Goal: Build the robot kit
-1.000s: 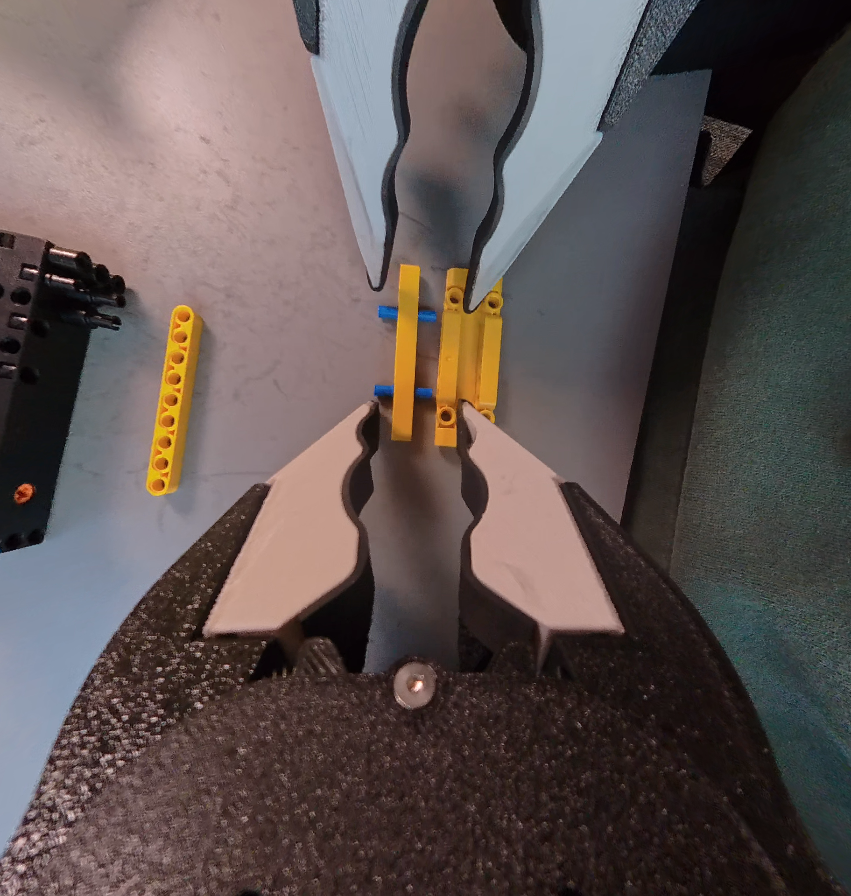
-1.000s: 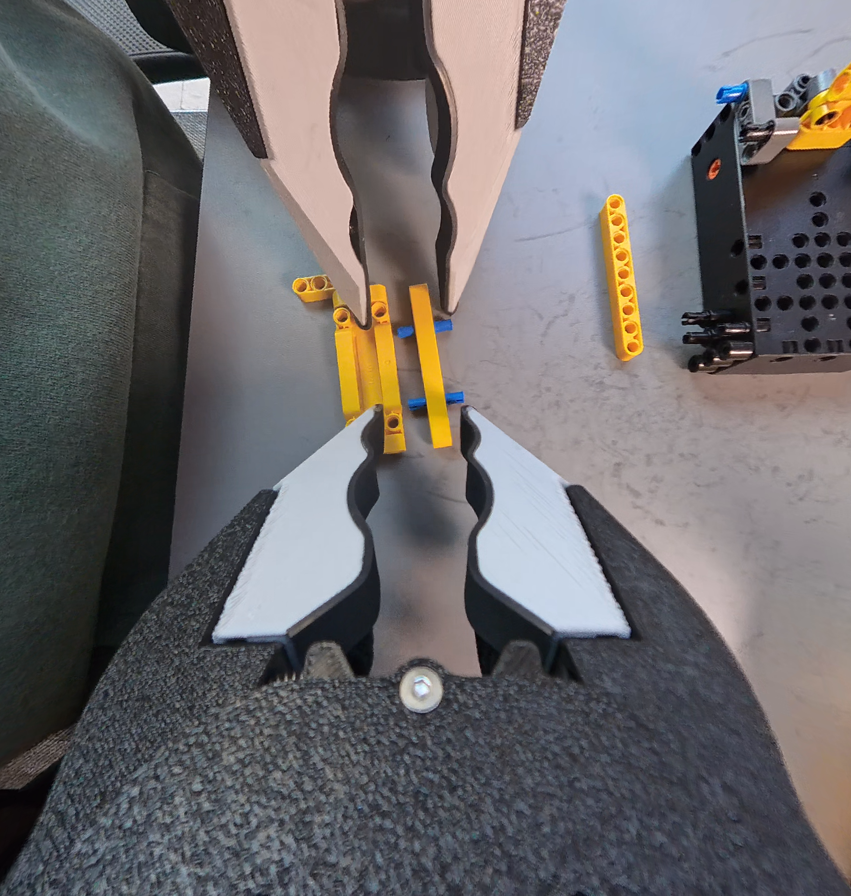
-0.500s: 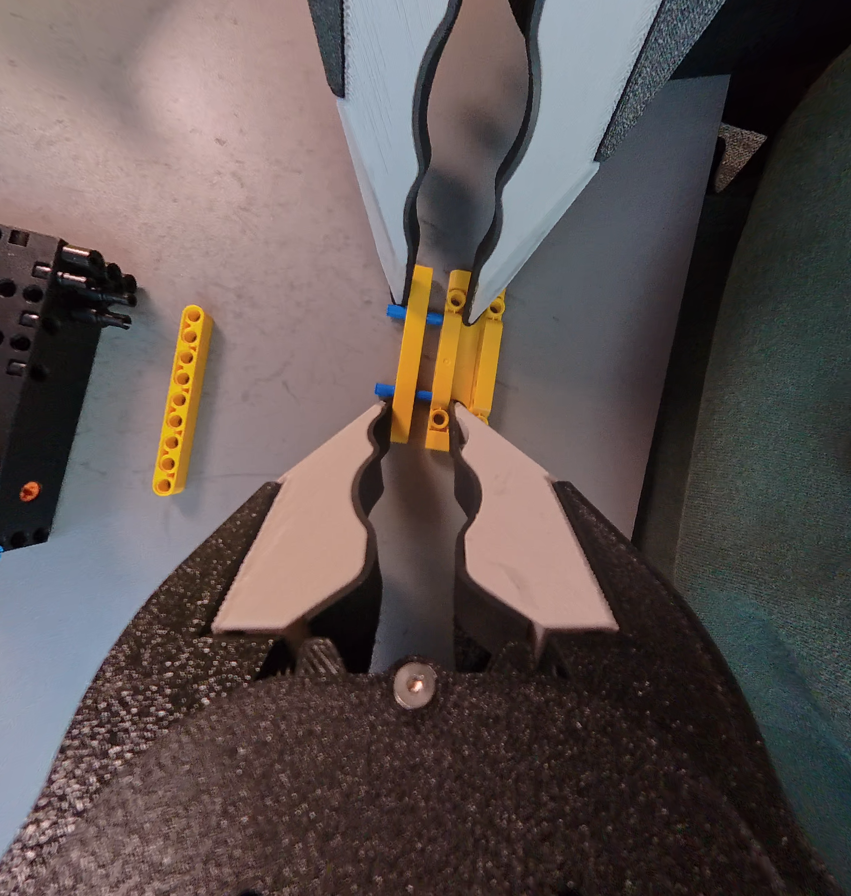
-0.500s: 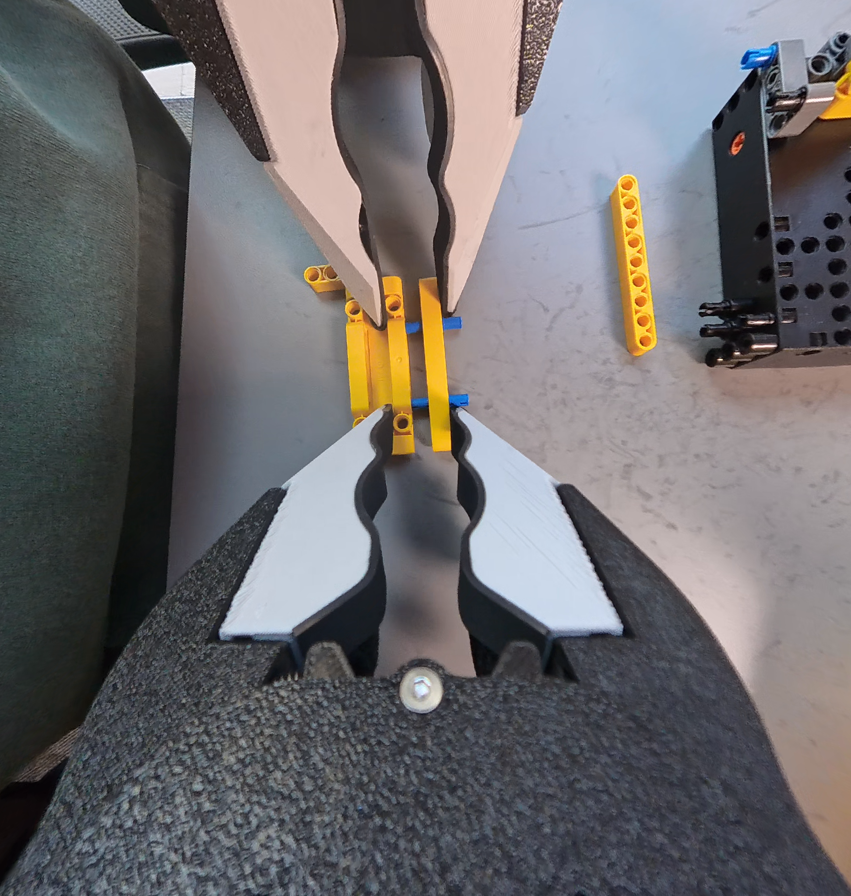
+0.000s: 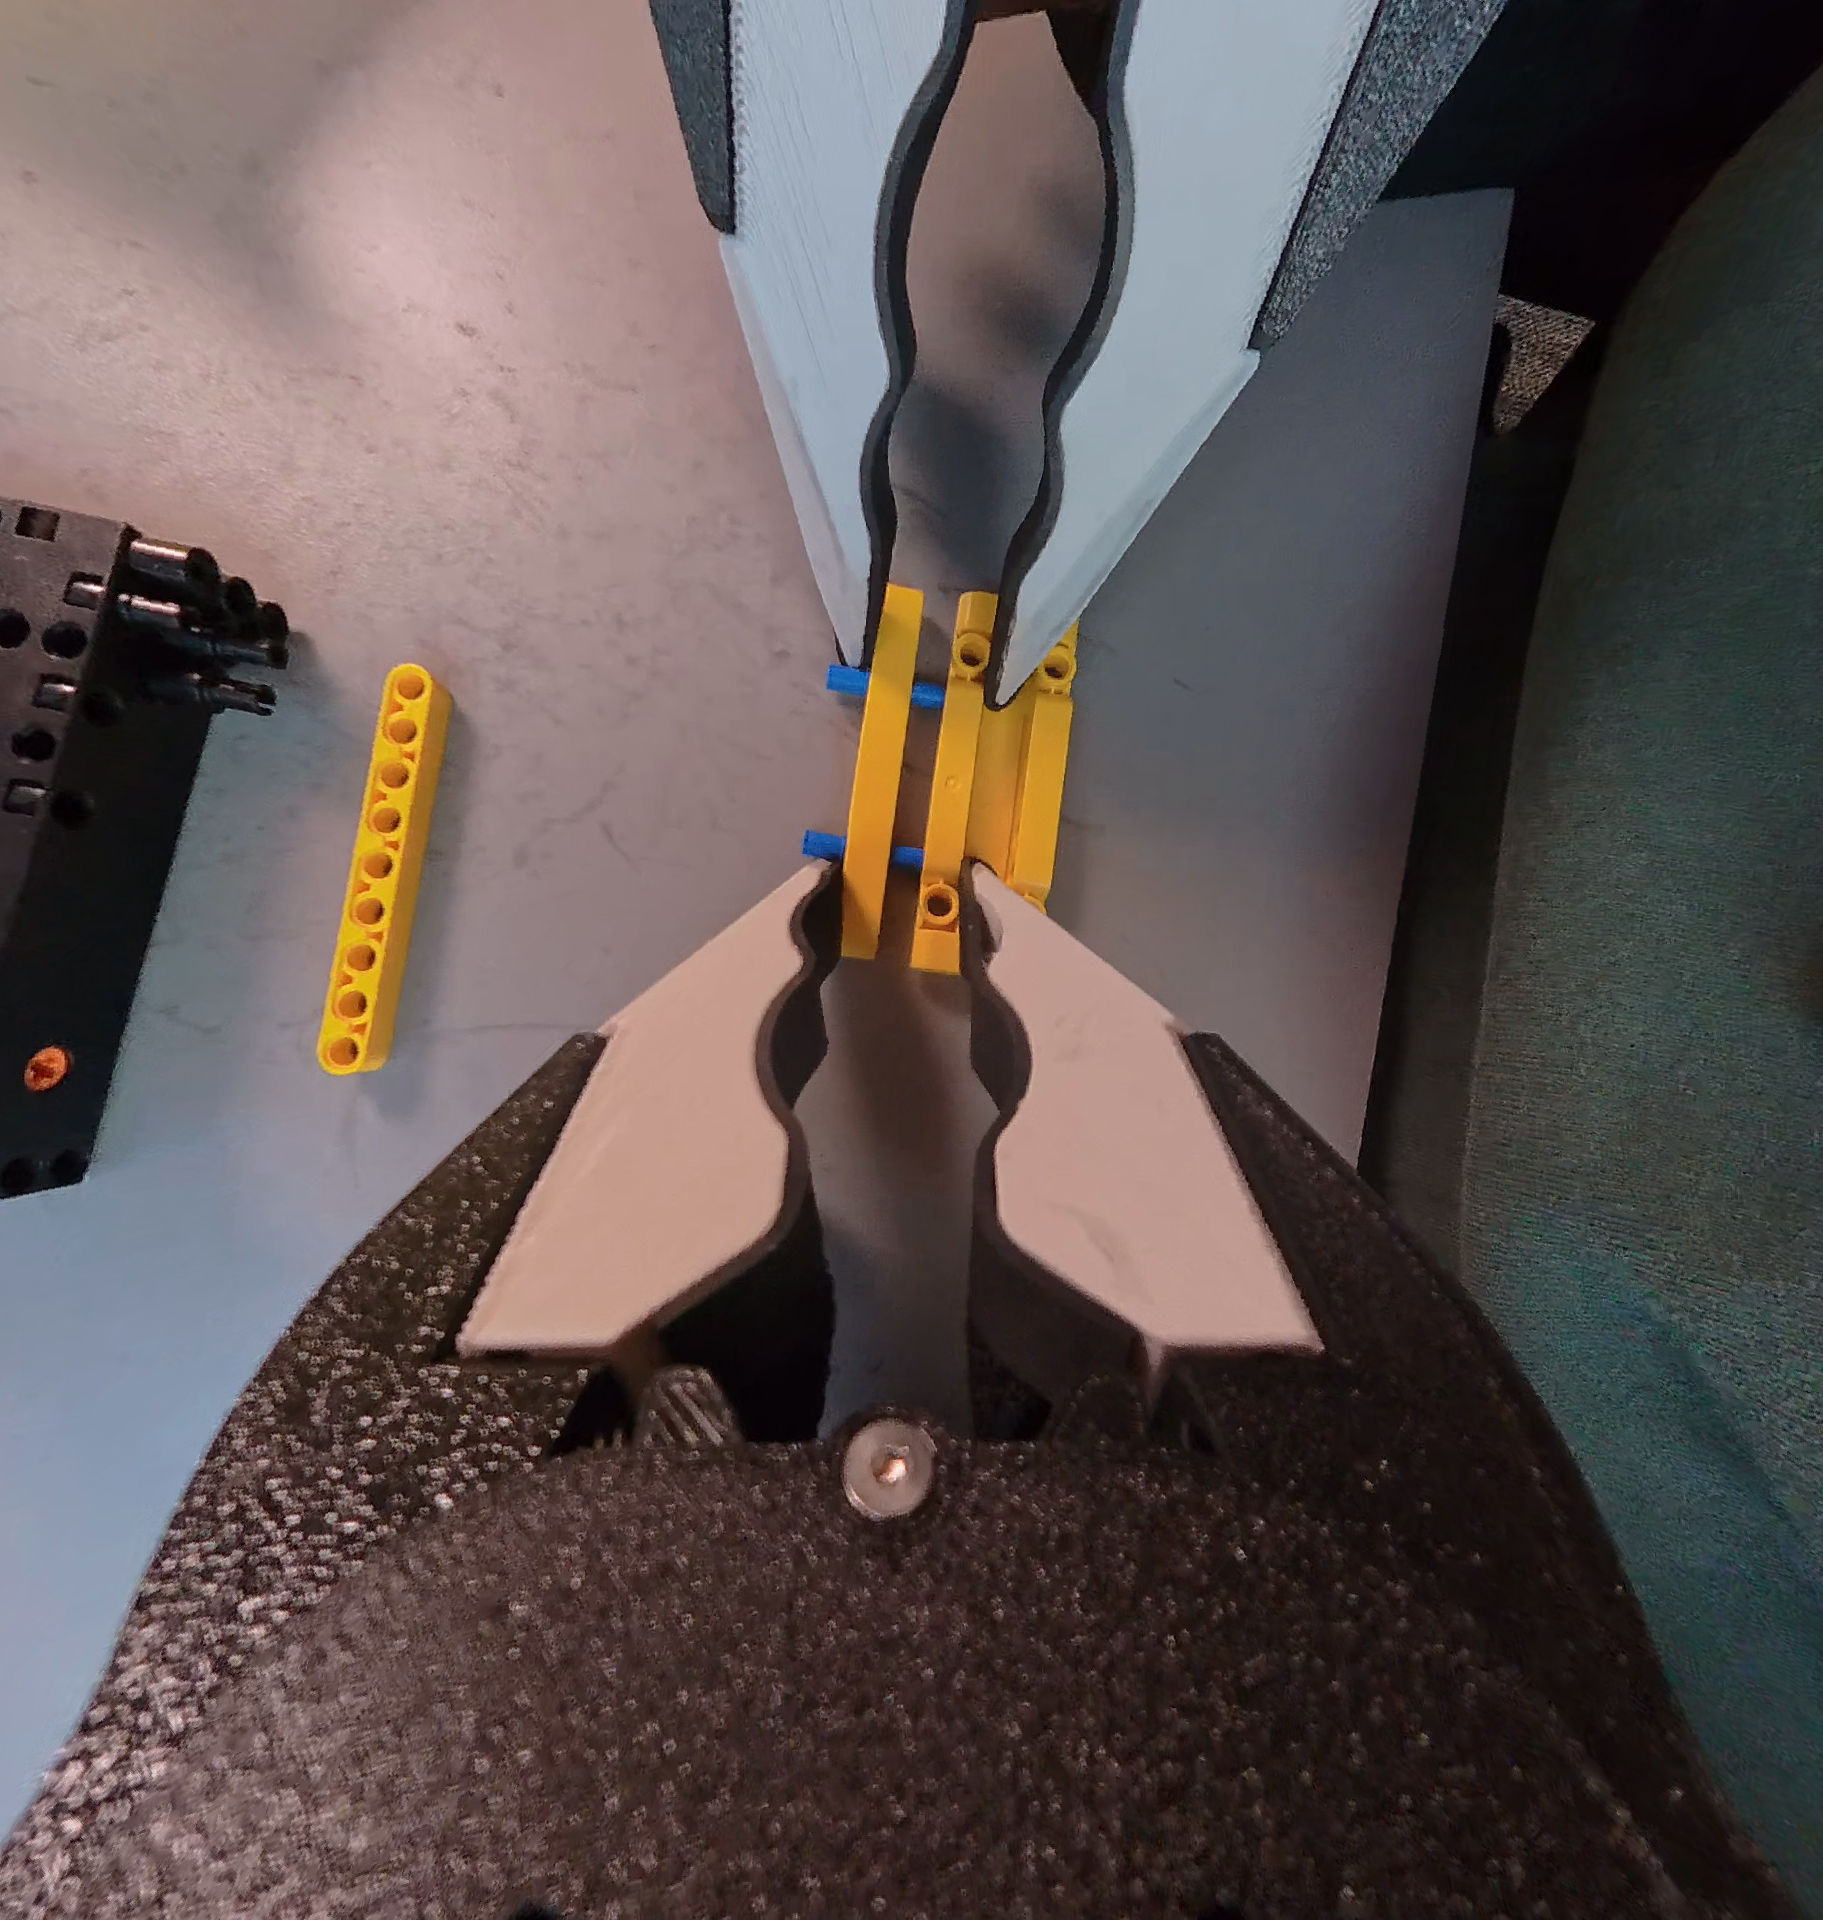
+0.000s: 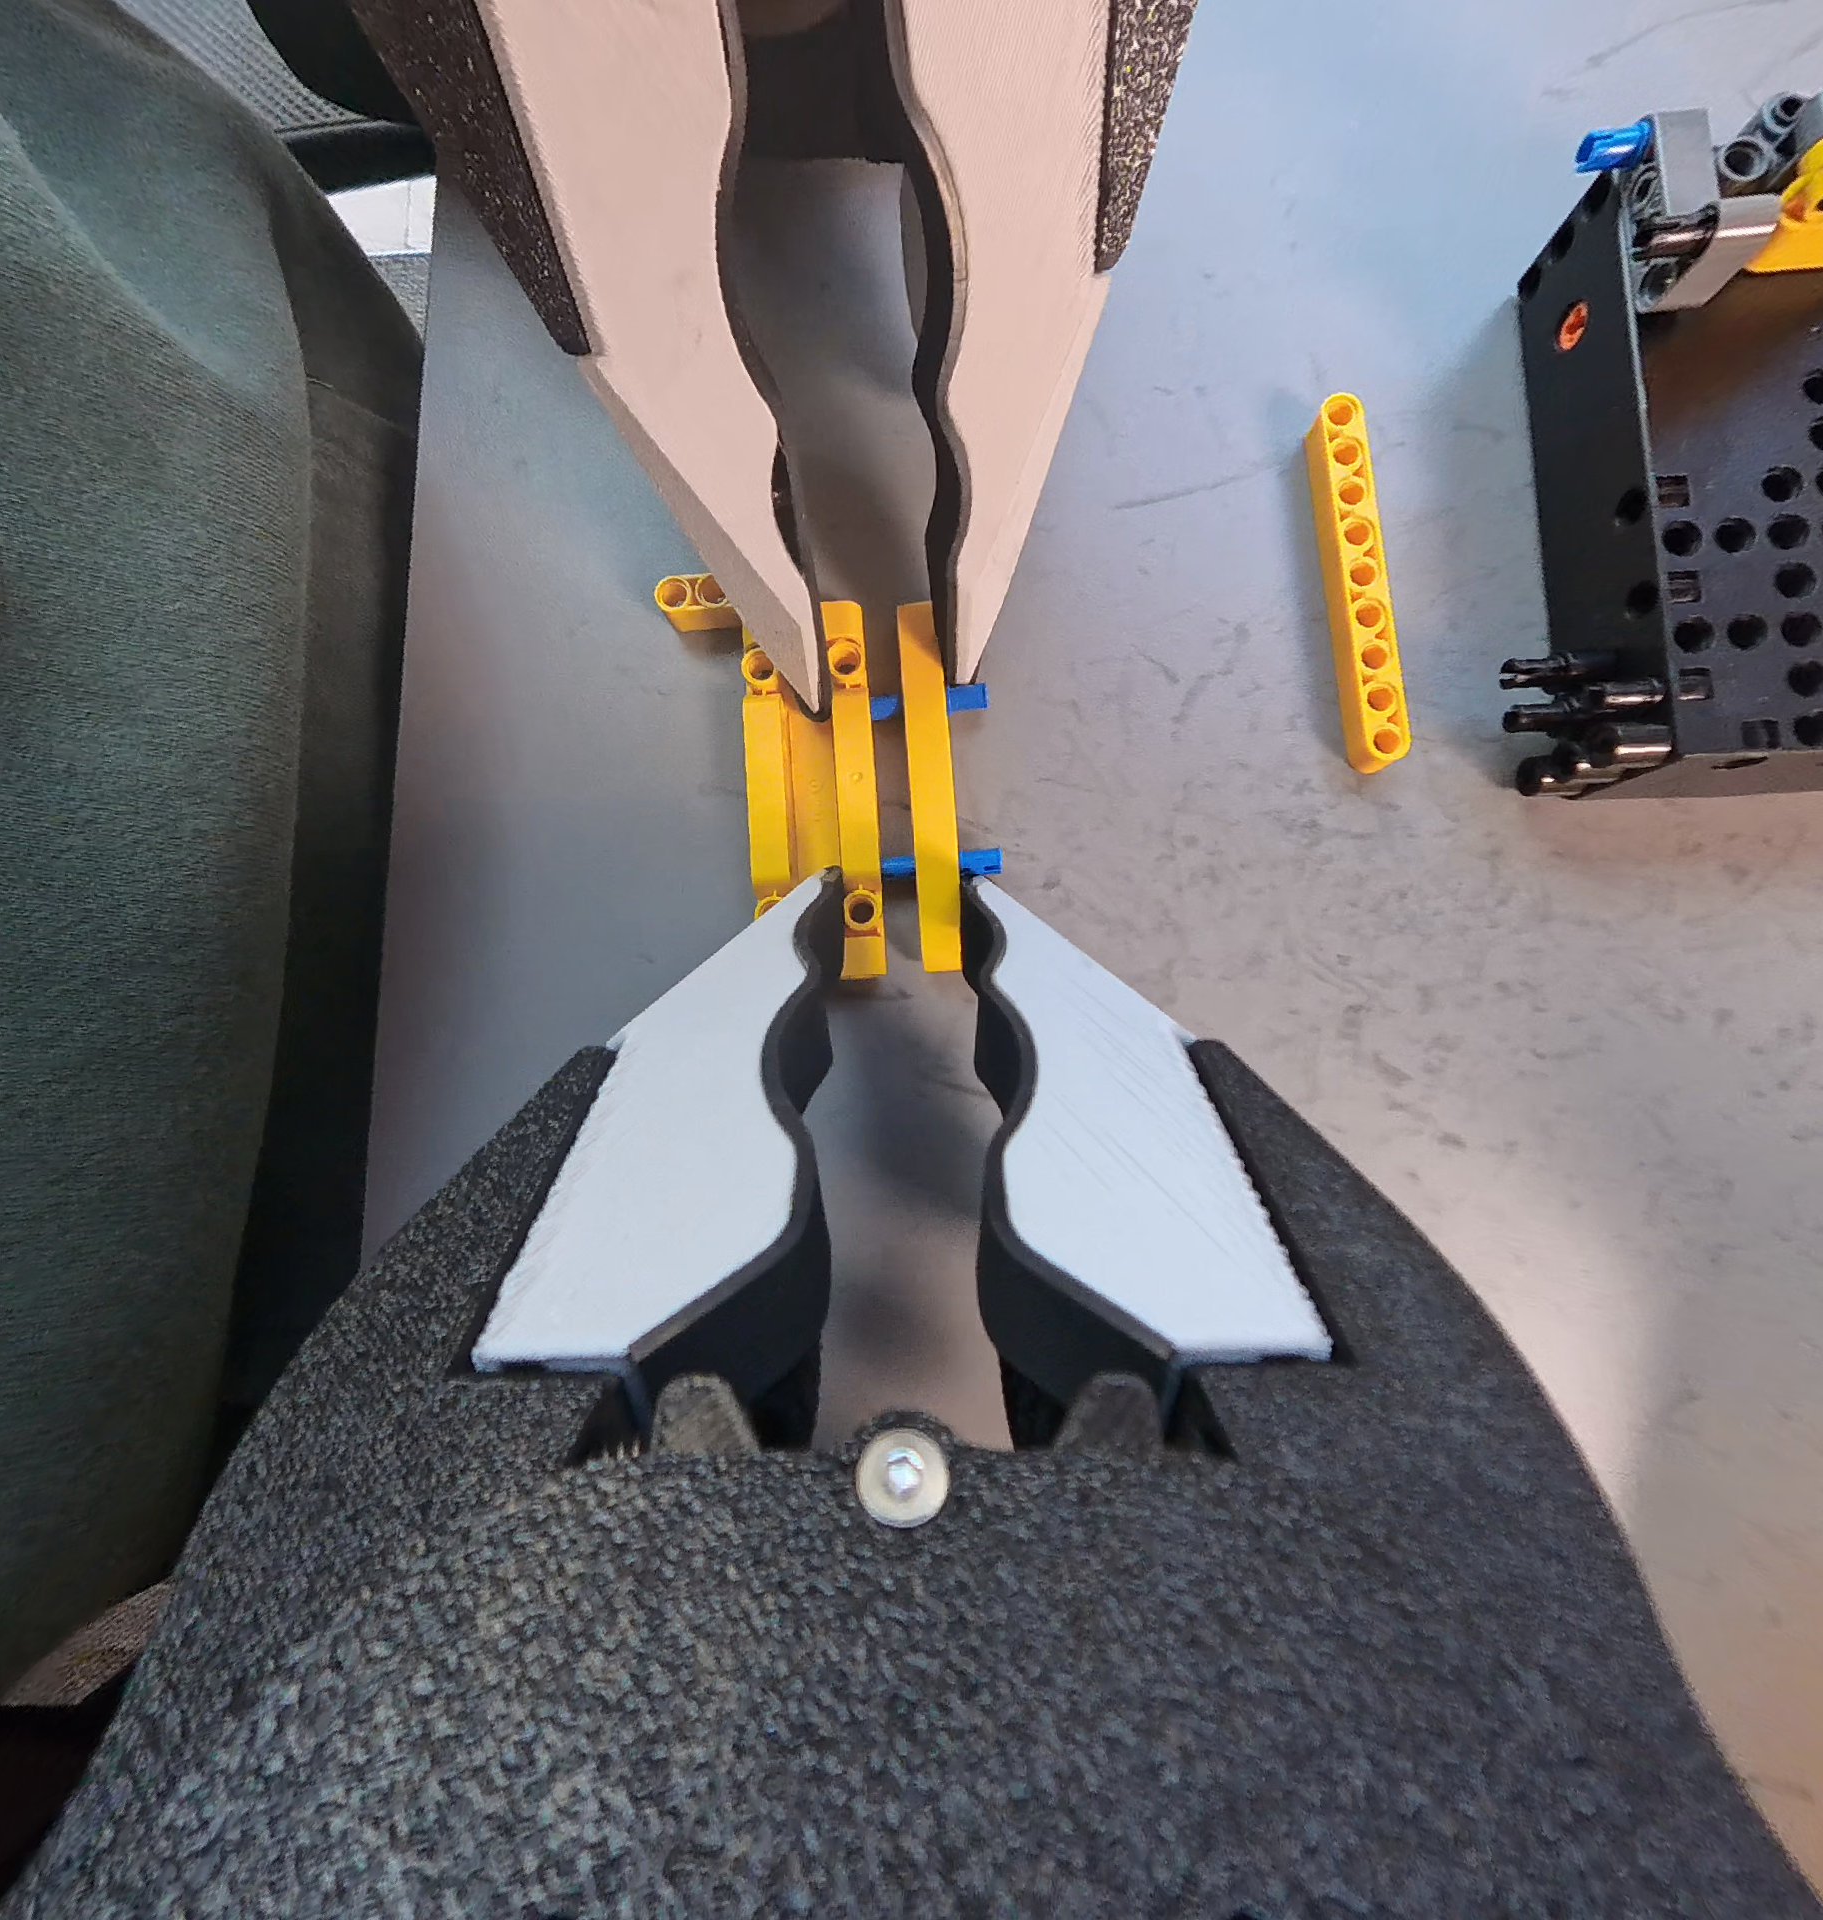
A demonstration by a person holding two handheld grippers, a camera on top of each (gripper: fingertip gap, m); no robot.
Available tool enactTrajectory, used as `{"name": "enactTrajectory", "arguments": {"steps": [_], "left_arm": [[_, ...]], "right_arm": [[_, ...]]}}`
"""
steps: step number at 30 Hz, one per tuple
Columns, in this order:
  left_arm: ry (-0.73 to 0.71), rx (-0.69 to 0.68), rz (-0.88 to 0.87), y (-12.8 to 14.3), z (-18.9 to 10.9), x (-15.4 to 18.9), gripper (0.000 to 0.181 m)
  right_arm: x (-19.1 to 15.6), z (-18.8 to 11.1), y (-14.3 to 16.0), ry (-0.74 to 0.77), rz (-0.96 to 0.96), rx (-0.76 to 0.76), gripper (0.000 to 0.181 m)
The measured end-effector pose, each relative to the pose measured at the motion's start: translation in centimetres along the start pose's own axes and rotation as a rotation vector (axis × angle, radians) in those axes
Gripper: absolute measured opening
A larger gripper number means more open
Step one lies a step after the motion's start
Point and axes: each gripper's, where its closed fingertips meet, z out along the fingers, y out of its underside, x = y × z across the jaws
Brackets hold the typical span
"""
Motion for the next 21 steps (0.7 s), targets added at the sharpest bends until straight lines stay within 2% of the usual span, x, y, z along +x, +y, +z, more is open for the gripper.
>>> {"name": "enactTrajectory", "arguments": {"steps": [8, 21], "left_arm": [[0.017, -0.009, -0.037, 0.02, -0.02, -0.07, 0.021], [-0.035, 0.014, 0.013, -0.01, 0.08, 0.15, 0.022]], "right_arm": [[0.03, -0.01, -0.02, -0.004, 0.014, -0.008, 0.020], [-0.08, 0.06, -0.01, 0.029, 0.039, 0.014, 0.021]]}}
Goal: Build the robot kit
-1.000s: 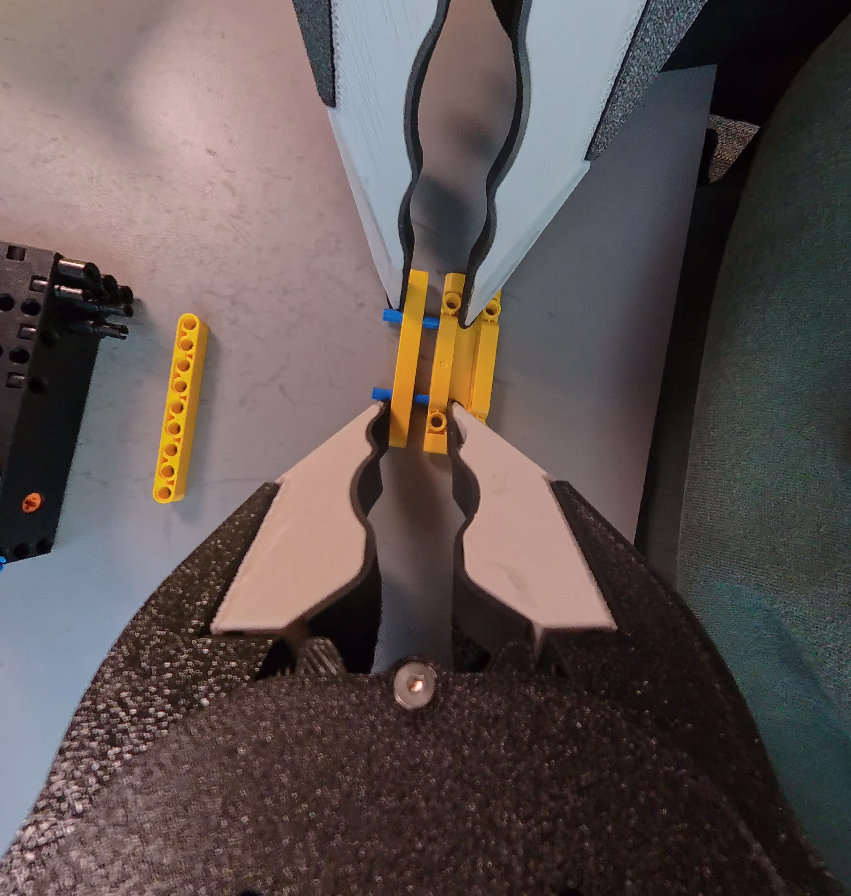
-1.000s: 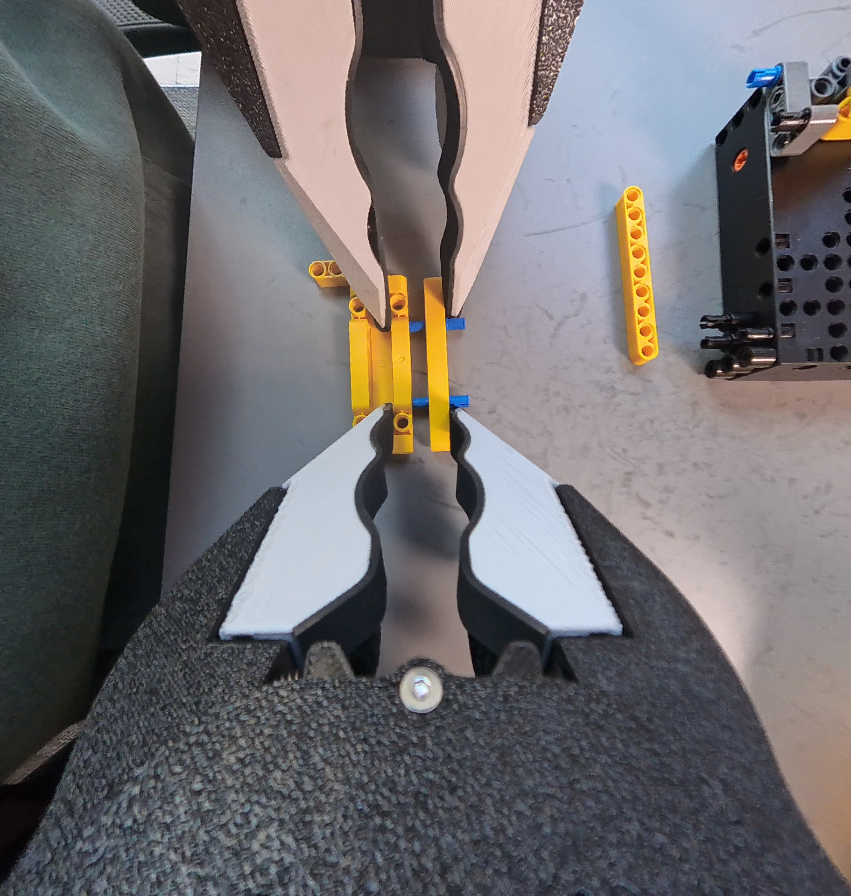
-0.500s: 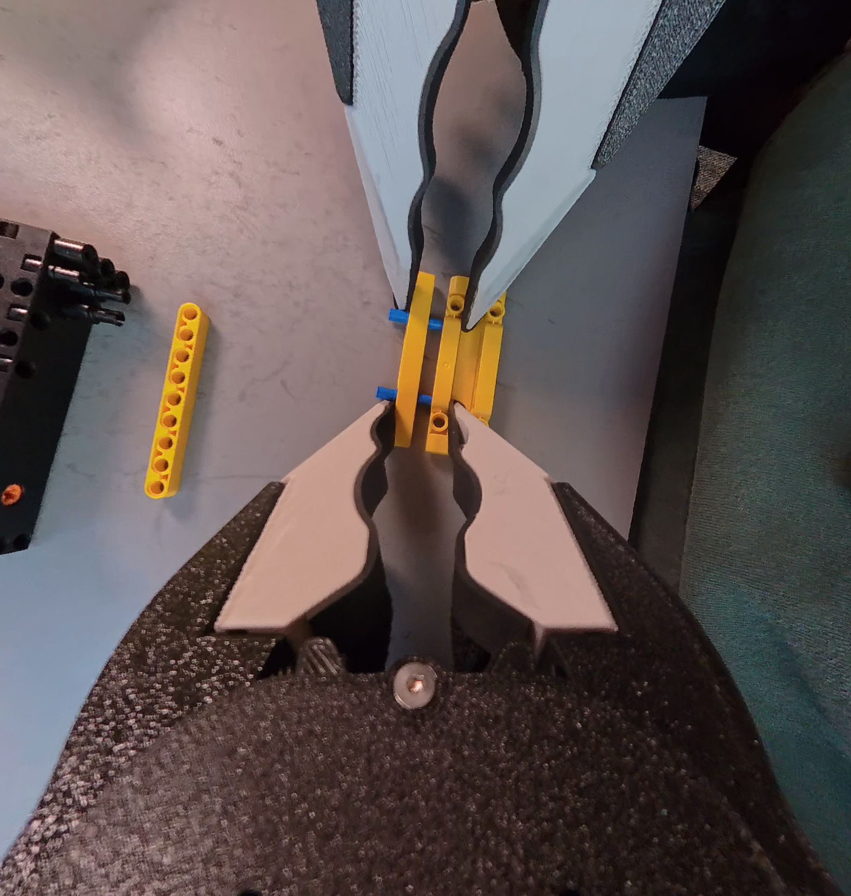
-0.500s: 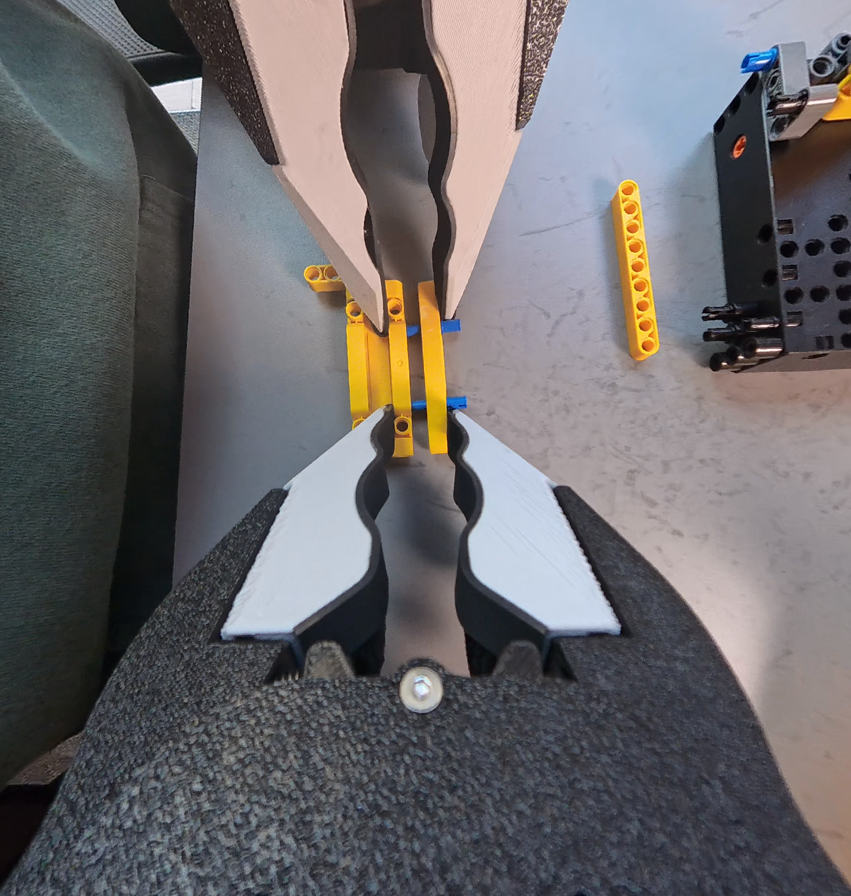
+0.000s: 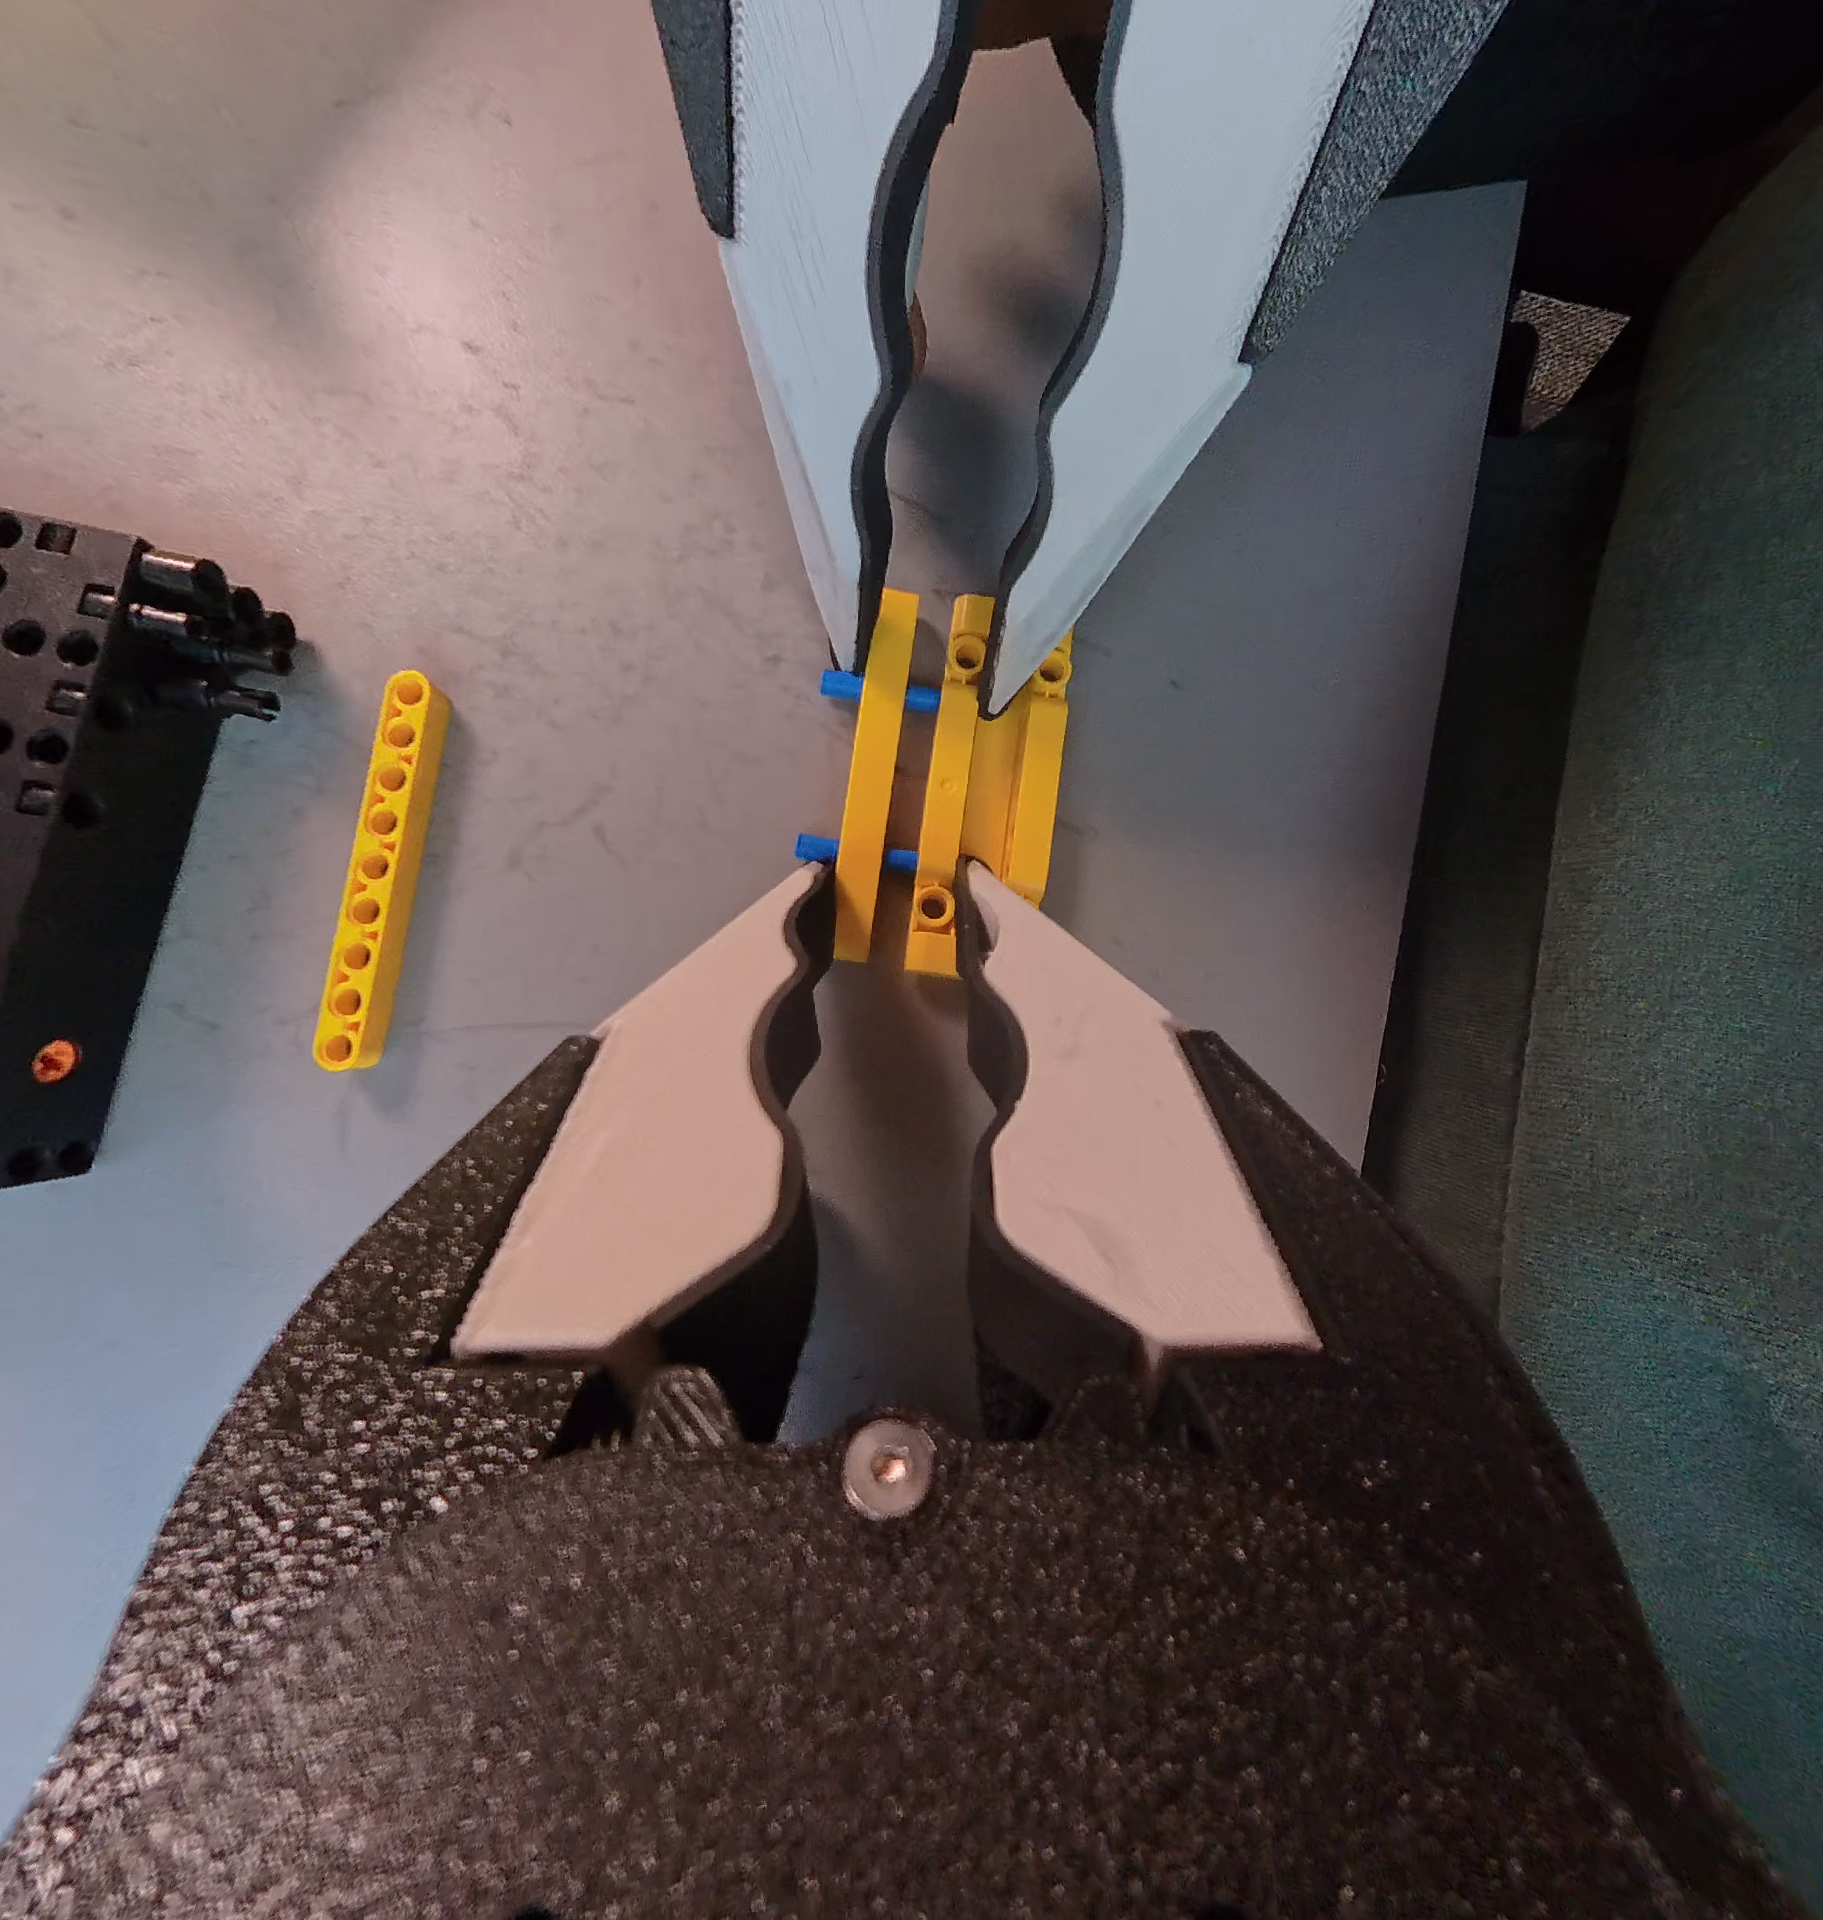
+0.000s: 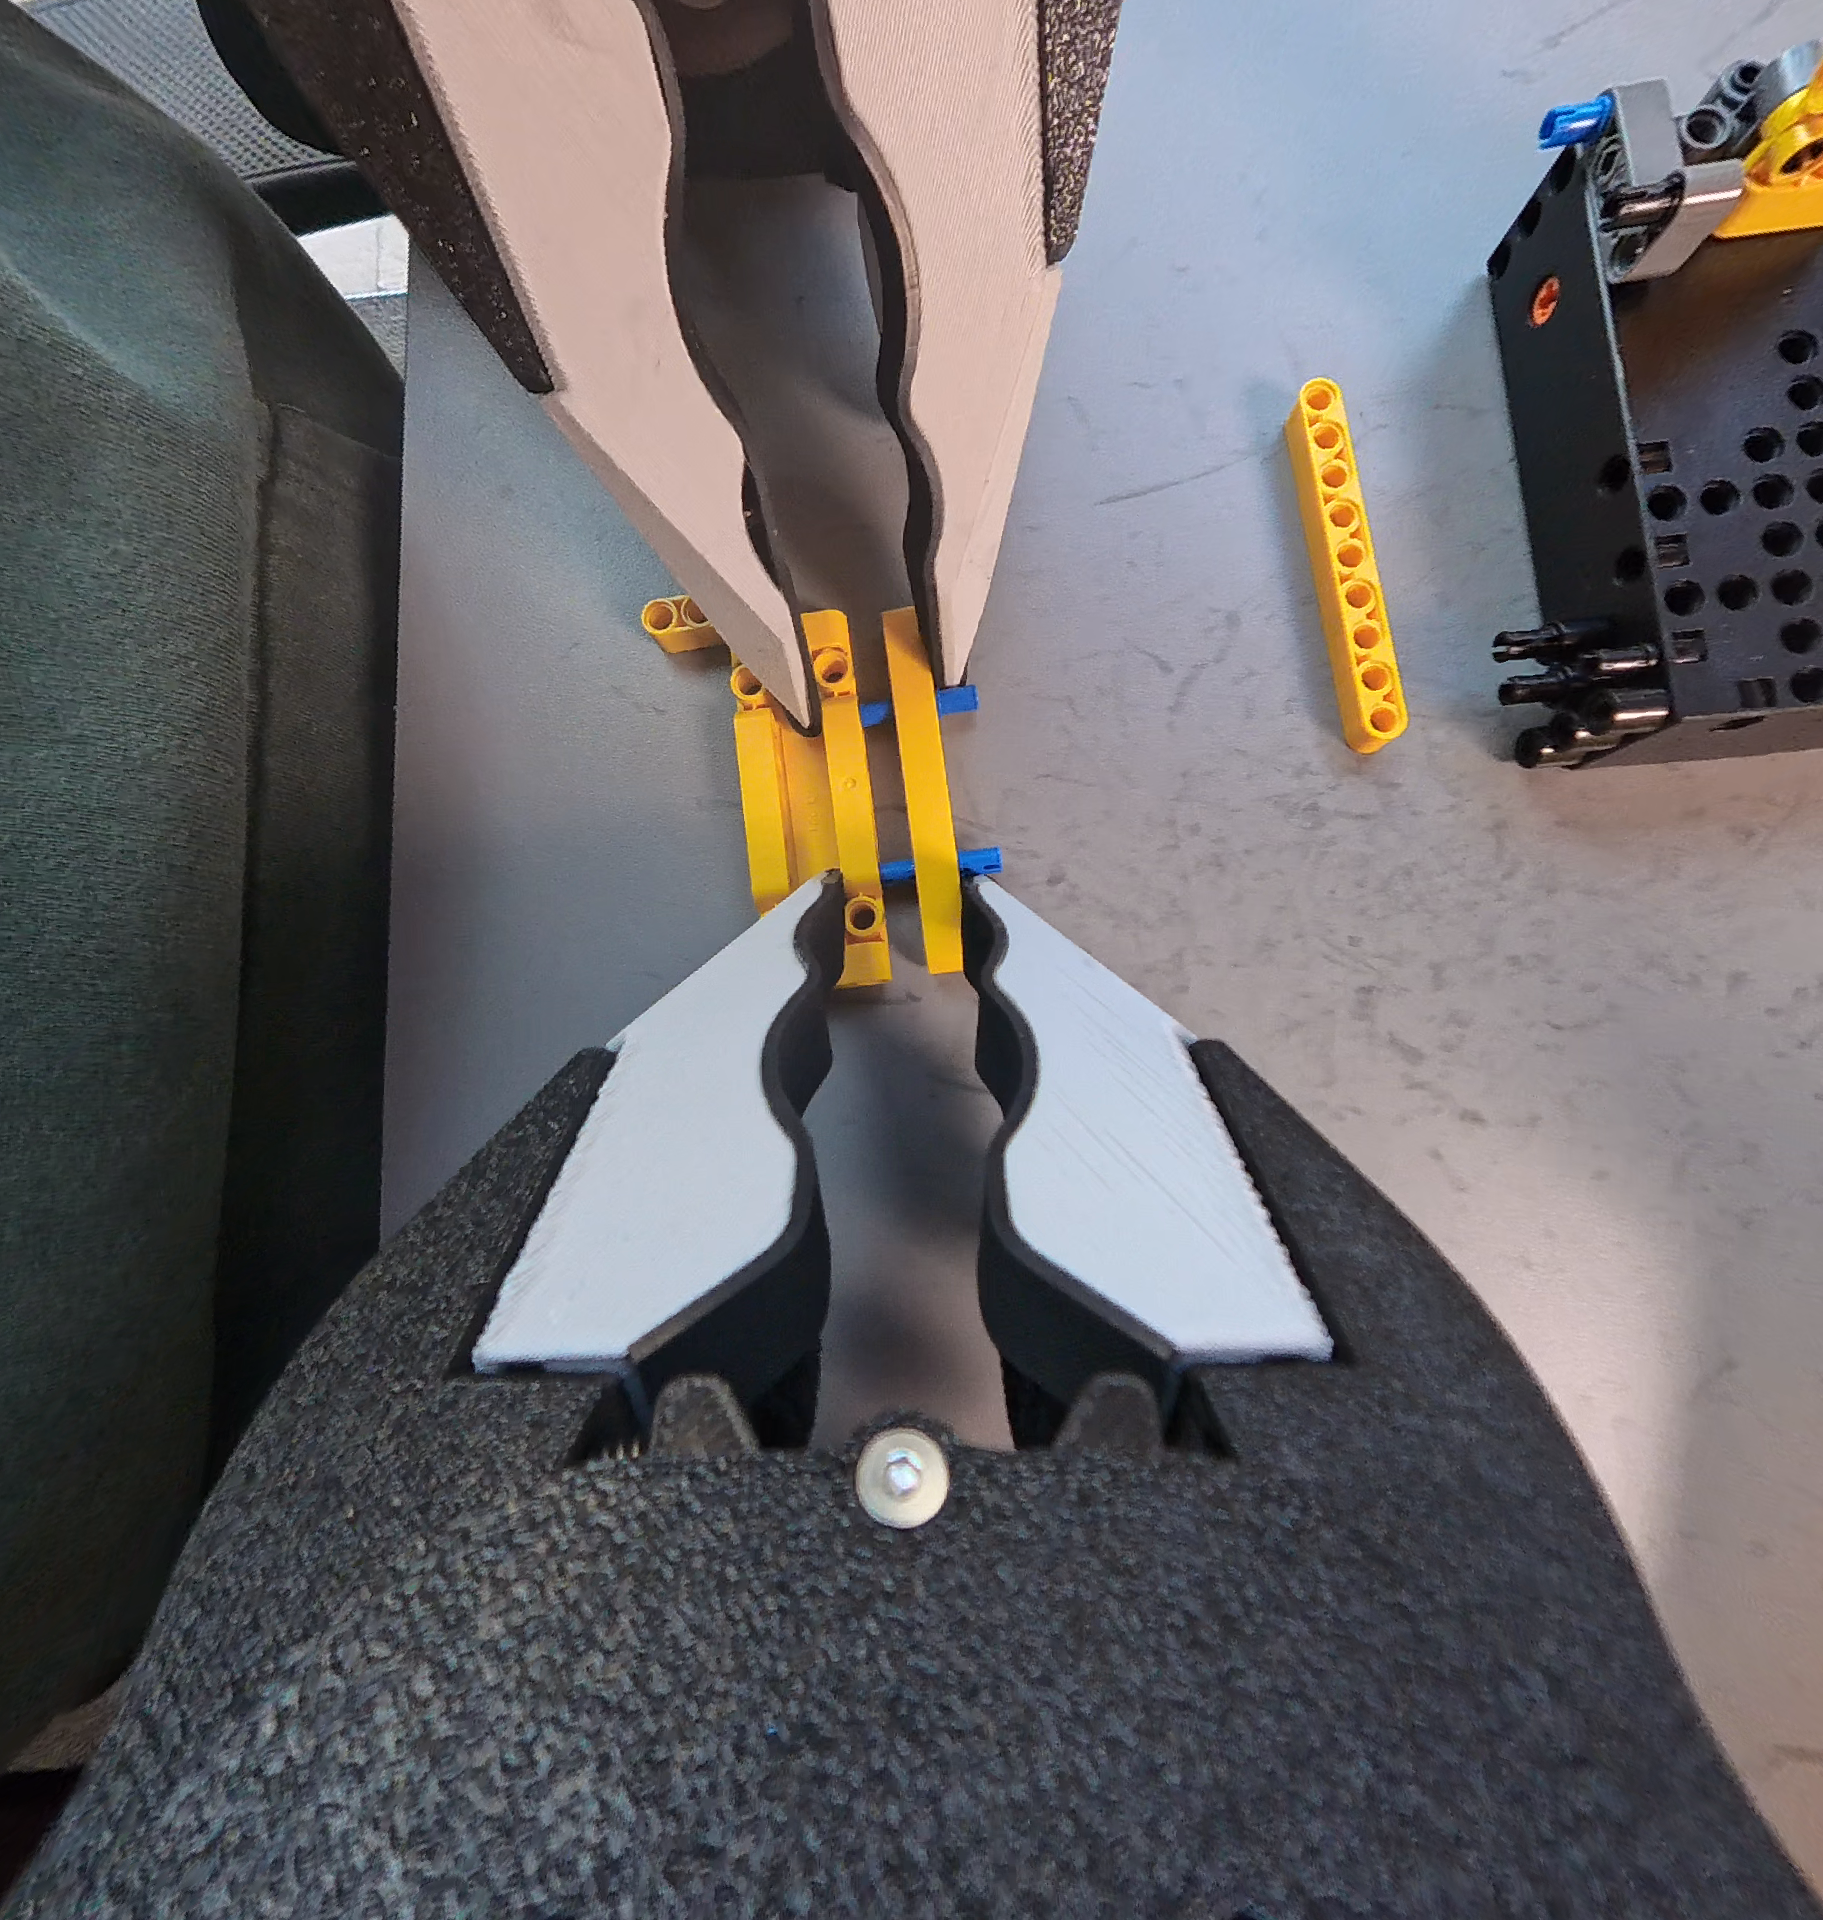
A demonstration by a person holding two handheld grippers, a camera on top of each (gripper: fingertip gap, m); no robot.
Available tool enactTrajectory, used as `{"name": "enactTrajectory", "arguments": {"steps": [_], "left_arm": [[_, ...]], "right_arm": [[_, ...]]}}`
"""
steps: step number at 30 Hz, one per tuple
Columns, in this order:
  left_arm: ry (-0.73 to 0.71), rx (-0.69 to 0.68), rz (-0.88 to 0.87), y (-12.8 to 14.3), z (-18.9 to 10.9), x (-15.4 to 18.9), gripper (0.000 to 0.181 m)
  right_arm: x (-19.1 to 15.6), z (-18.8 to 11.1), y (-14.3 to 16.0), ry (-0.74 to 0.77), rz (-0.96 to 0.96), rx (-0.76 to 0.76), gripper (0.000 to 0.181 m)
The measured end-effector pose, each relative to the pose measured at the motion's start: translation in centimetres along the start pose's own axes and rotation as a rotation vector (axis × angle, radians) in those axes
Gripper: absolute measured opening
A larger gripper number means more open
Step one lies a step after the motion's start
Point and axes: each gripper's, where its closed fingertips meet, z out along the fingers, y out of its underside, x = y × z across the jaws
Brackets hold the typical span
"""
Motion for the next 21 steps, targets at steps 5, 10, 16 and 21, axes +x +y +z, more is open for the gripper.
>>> {"name": "enactTrajectory", "arguments": {"steps": [5, 10, 16, 21], "left_arm": [[0.007, 0.004, -0.010, -0.05, 0.00, -0.04, 0.021], [0.016, -0.005, -0.014, -0.05, 0.01, -0.13, 0.020], [0.024, -0.002, -0.020, -0.05, -0.01, -0.08, 0.019], [0.040, 0.001, -0.033, -0.10, -0.02, -0.08, 0.020]], "right_arm": [[0.01, -0.02, -0.06, 0.019, -0.032, 0.007, 0.020], [0.00, -0.04, -0.05, 0.028, -0.044, 0.015, 0.019], [-0.06, -0.07, -0.02, 0.025, -0.049, 0.026, 0.017], [-0.11, -0.07, 0.02, 0.012, -0.036, 0.027, 0.018]]}}
